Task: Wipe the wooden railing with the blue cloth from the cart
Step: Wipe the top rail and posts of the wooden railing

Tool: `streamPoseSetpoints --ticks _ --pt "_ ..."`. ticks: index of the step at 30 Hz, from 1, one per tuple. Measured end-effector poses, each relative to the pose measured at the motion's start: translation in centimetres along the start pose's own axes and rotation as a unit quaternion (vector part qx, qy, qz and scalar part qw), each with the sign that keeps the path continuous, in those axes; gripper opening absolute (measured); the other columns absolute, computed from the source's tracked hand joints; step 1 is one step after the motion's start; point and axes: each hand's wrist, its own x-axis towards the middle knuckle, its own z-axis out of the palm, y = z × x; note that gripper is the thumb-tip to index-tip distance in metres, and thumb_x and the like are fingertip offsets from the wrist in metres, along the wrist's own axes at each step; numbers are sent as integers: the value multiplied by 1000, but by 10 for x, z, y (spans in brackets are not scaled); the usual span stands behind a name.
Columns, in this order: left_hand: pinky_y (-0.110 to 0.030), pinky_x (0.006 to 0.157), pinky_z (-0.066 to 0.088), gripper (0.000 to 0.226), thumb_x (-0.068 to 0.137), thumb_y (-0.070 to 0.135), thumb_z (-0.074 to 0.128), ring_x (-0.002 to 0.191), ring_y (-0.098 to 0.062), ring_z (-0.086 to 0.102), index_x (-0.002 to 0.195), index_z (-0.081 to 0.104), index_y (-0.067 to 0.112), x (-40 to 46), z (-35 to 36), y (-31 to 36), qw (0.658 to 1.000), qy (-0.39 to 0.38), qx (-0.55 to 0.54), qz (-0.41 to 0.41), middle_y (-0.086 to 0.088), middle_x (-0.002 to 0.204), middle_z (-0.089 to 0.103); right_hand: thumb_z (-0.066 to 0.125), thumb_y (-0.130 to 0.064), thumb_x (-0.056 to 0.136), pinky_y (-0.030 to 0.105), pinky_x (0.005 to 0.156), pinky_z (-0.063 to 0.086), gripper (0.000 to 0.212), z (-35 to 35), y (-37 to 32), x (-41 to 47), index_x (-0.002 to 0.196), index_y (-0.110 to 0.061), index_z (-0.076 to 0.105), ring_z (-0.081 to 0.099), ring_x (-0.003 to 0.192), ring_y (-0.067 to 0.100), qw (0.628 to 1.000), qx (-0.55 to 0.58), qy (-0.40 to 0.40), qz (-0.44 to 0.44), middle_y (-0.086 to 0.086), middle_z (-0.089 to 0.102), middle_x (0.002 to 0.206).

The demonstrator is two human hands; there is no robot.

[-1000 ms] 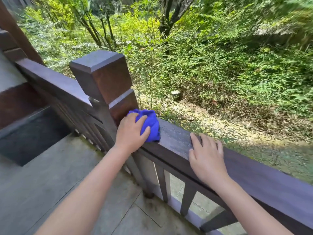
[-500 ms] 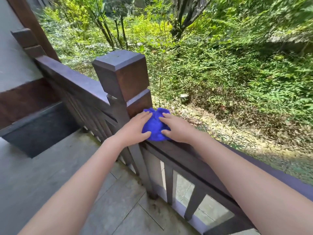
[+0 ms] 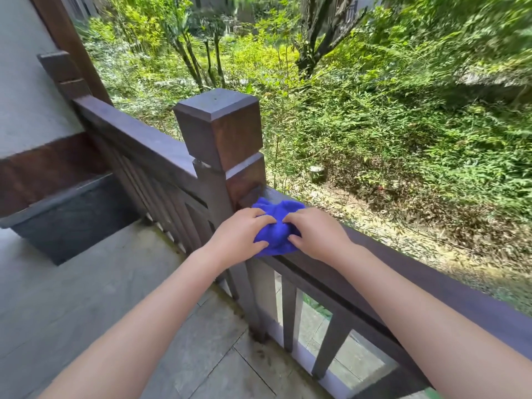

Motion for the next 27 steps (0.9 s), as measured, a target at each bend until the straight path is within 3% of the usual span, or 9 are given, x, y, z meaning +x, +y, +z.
streamPoseSetpoints --ticks 3,8,12,18,21,25,27 --pt "-37 90 46 38 78 19 64 108 -21 54 116 56 20 -10 -4 13 998 -16 -51 -13 -3 114 63 52 -19 82 38 80 48 31 -3 1 -12 112 -15 59 55 102 30 1000 0 -9 -14 8 65 105" --pt "-39 75 51 20 77 14 63 77 -22 60 96 66 20 -26 -22 33 993 -9 -109 -47 -6 84 68 55 -22 80 39 74 50 24 -16 2 -33 101 -12 63 58 93 29 999 50 -6 -19 10 68 95" --pt "-41 75 52 17 77 19 66 78 -20 61 93 69 22 -25 -51 57 994 25 -98 -48 -3 86 71 62 -27 78 34 73 48 27 -45 10 -45 104 -20 66 60 93 26 994 100 33 -8 4 69 99" --pt "-42 79 52 17 76 21 65 85 -20 60 93 69 25 -9 -81 104 995 46 -84 -31 -3 91 69 65 -23 72 40 77 51 18 -95 29 -66 90 -19 66 58 88 23 990 120 70 8 0 61 87" --pt "-35 76 51 17 77 18 66 84 -18 60 93 69 22 3 -87 127 994 46 -99 2 -4 90 69 64 -22 72 40 78 51 19 -113 43 -85 90 -18 65 58 88 22 990 108 85 29 1 64 91" --pt "-9 60 34 18 79 17 66 74 -12 52 96 69 19 20 -92 153 991 22 -107 80 1 83 65 62 -22 73 39 74 50 13 -136 55 -117 86 -22 62 55 83 21 989 79 99 75 -1 61 86" --pt "-12 64 37 17 79 18 66 78 -15 55 95 69 19 29 -94 166 986 -2 -110 124 3 82 63 62 -22 73 38 70 49 11 -145 57 -136 84 -23 62 54 79 20 986 64 105 112 -3 59 81"
